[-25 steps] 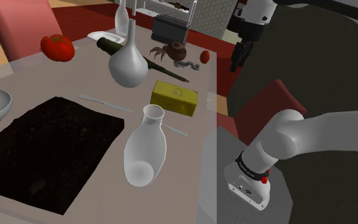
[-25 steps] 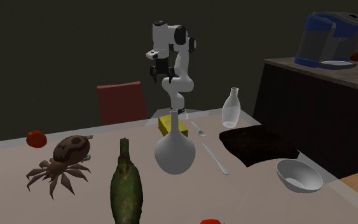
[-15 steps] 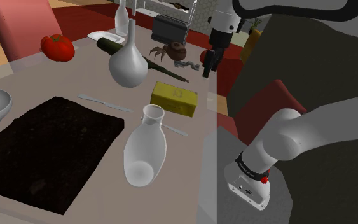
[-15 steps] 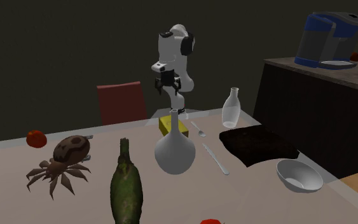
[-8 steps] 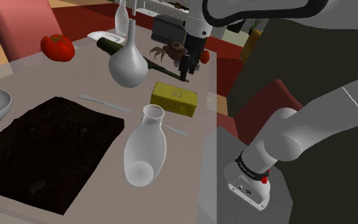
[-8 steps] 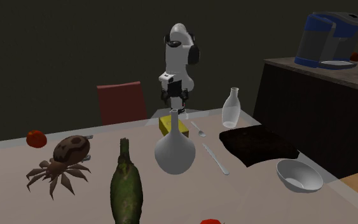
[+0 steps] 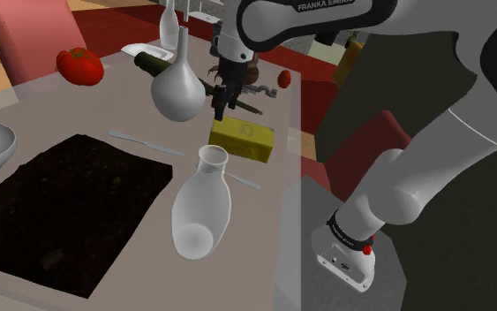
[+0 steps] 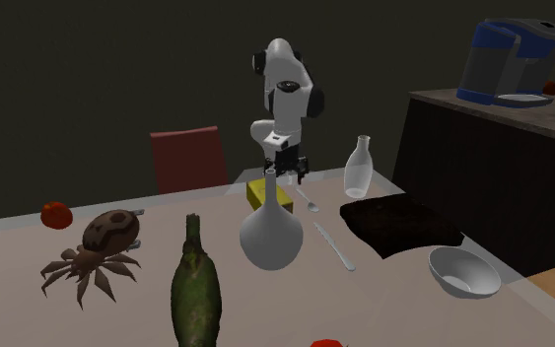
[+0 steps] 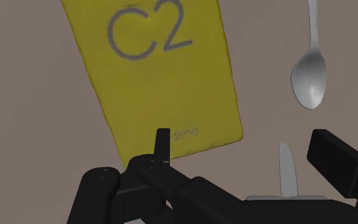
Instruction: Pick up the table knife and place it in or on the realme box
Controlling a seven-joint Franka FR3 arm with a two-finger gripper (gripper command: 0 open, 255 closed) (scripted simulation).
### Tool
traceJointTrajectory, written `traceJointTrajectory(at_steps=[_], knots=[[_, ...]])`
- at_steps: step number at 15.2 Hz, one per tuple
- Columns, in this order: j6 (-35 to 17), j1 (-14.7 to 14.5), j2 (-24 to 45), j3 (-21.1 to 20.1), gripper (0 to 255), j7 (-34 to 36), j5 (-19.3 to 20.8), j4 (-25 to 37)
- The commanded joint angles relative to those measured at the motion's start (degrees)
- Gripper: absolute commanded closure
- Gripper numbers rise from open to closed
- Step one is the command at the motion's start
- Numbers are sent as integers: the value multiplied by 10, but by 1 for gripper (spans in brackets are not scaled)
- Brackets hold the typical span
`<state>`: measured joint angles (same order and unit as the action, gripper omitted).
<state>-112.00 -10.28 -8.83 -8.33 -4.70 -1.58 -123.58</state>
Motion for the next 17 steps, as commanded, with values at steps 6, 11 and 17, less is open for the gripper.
traceJointTrajectory(at_steps=[6, 11, 17], knots=[[-43, -27, 130, -30, 0, 13, 17, 98], [-58, -51, 225, -46, 0, 23, 39, 185], [-65, -81, 324, -55, 0, 30, 65, 282]])
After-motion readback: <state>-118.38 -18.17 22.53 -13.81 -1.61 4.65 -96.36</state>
